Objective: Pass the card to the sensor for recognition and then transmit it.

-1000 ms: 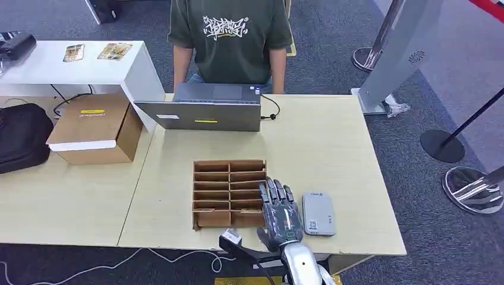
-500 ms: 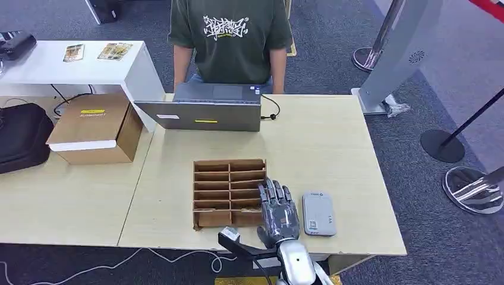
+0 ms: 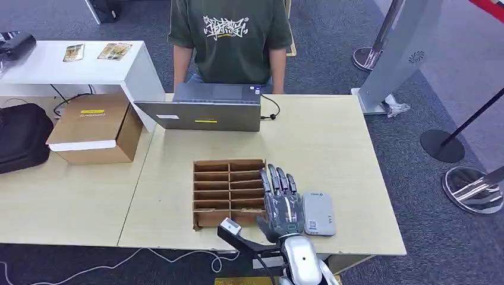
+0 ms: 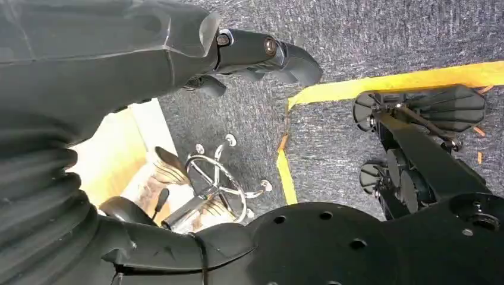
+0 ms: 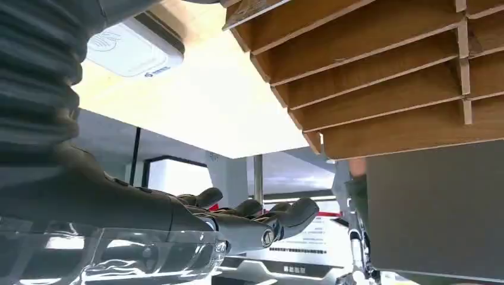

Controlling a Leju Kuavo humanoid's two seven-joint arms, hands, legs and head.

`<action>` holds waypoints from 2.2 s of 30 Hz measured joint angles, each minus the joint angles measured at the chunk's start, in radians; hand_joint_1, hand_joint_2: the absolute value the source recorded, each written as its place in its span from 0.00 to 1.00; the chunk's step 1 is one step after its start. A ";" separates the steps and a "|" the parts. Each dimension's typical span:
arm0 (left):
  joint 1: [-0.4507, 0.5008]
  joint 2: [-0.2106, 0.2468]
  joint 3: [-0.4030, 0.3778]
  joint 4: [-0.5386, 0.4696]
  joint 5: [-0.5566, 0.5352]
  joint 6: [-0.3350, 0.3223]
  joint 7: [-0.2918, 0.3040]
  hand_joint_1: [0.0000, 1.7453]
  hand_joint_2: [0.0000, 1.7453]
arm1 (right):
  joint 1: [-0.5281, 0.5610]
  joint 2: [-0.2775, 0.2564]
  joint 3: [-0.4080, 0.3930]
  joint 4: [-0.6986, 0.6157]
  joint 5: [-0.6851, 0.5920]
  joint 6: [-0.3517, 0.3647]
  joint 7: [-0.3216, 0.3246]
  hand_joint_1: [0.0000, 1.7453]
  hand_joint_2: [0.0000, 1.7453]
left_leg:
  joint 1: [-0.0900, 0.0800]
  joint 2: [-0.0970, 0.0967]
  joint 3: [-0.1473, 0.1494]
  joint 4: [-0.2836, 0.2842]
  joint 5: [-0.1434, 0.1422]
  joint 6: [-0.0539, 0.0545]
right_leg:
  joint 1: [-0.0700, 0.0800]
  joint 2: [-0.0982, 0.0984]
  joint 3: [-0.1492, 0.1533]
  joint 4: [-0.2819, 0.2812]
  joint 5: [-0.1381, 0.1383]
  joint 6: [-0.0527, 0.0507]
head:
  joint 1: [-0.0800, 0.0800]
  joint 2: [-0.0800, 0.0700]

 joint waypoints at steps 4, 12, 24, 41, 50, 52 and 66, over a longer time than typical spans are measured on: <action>0.000 -0.001 0.000 -0.002 0.000 0.000 -0.002 0.00 1.00 | 0.000 0.000 0.000 0.001 -0.002 0.016 -0.003 0.00 1.00 | 0.000 0.000 0.000 0.000 0.000 0.000 | 0.000 0.000 0.000 0.000 0.000 0.000 | 0.000 0.000; 0.000 -0.001 0.000 -0.005 0.000 -0.002 -0.002 0.00 1.00 | -0.004 0.000 0.003 0.020 -0.011 0.091 -0.003 0.00 1.00 | 0.000 0.000 0.000 0.000 0.000 0.000 | 0.000 0.000 0.000 0.000 0.000 0.000 | 0.000 0.000; 0.000 0.000 0.000 -0.005 0.000 -0.002 -0.002 0.00 1.00 | -0.003 0.000 0.004 0.024 -0.013 0.111 -0.003 0.00 1.00 | 0.000 0.000 0.000 0.000 0.000 0.000 | 0.000 0.000 0.000 0.000 0.000 0.000 | 0.000 0.000; 0.002 -0.009 0.000 -0.026 0.000 -0.025 -0.016 0.00 1.00 | -0.016 -0.003 0.031 0.044 -0.039 0.083 -0.067 0.00 1.00 | 0.000 0.000 0.000 0.000 0.000 0.000 | 0.000 0.000 0.000 0.000 0.000 0.000 | 0.000 0.000; 0.006 -0.012 0.000 -0.037 0.000 -0.036 -0.024 0.00 1.00 | -0.023 -0.007 0.044 0.064 -0.043 0.073 -0.062 0.00 1.00 | 0.000 0.000 0.000 0.000 0.000 0.000 | 0.000 0.000 0.000 0.000 0.000 0.000 | 0.000 0.000; 0.007 -0.012 0.000 -0.039 0.000 -0.037 -0.025 0.00 1.00 | -0.023 -0.008 0.044 0.063 -0.041 0.072 -0.056 0.00 1.00 | 0.000 0.000 0.000 0.000 0.000 0.000 | 0.000 0.000 0.000 0.000 0.000 0.000 | 0.000 0.000; 0.008 -0.011 0.006 -0.039 0.000 -0.027 -0.024 0.00 1.00 | -0.016 -0.016 0.044 0.065 0.005 0.090 0.026 0.00 1.00 | 0.000 0.000 0.000 0.000 0.000 0.000 | 0.000 0.000 0.000 0.000 0.000 0.000 | 0.000 0.000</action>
